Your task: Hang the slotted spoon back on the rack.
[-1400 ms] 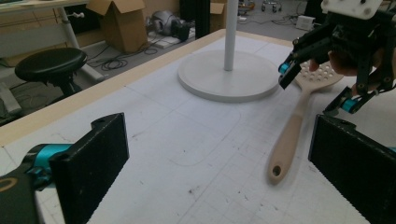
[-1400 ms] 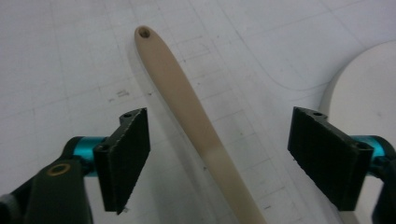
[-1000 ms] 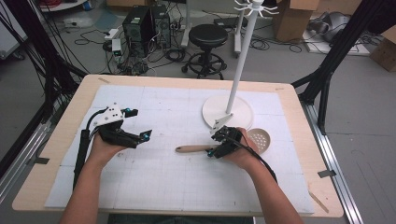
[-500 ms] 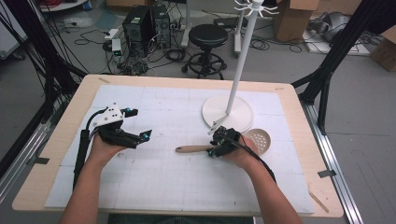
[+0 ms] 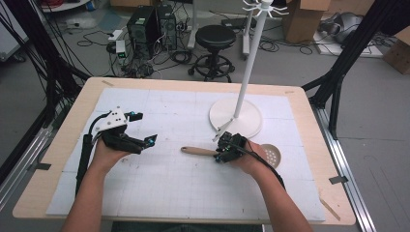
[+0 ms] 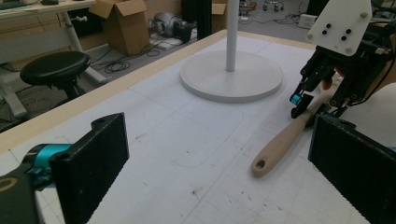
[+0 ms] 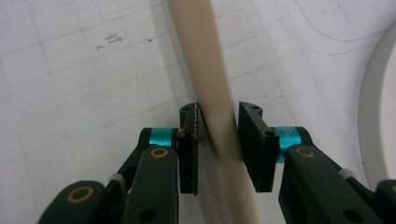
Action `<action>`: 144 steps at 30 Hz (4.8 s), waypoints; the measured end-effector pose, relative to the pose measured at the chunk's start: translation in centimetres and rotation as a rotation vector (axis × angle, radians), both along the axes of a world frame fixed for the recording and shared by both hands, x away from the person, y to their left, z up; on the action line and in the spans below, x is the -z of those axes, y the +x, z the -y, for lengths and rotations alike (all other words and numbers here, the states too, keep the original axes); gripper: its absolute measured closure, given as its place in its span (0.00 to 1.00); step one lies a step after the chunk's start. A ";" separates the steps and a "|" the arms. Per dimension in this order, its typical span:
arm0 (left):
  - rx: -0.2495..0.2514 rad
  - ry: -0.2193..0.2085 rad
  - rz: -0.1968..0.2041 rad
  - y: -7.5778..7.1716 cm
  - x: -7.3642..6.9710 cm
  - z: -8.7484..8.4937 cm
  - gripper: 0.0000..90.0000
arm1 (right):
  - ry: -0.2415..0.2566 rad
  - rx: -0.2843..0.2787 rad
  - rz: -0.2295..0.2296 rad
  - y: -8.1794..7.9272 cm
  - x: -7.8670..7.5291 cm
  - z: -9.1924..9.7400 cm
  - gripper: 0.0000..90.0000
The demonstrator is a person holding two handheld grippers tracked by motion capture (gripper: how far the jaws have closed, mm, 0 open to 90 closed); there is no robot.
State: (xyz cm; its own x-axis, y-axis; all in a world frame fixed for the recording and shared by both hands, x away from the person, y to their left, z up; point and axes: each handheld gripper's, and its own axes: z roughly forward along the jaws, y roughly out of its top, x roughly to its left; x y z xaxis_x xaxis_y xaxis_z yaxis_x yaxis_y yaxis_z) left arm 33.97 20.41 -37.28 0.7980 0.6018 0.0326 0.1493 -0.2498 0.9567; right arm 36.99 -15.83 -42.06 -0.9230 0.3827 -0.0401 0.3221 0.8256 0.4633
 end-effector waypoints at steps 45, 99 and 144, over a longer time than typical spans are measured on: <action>-0.015 -0.023 -0.004 0.0 -0.2 -0.6 0.06 | 0.426 0.089 0.137 -1.9 -9.3 6.2 0.84; -0.011 -0.045 -0.002 -0.1 -0.4 -1.0 0.06 | 0.507 0.332 0.303 2.5 -23.6 13.8 0.84; -0.014 -0.066 0.004 -0.5 -0.5 -1.8 0.06 | 0.528 0.474 0.282 6.3 -23.2 13.1 0.71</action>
State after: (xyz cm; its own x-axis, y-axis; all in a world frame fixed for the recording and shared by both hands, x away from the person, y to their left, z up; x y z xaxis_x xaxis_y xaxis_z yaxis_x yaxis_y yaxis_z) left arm 33.46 22.20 -36.75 0.7894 0.6139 -0.0044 0.1482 -0.1836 0.9718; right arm 43.31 -28.93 -18.84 -0.6374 0.7690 0.0483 0.3974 0.2744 0.8756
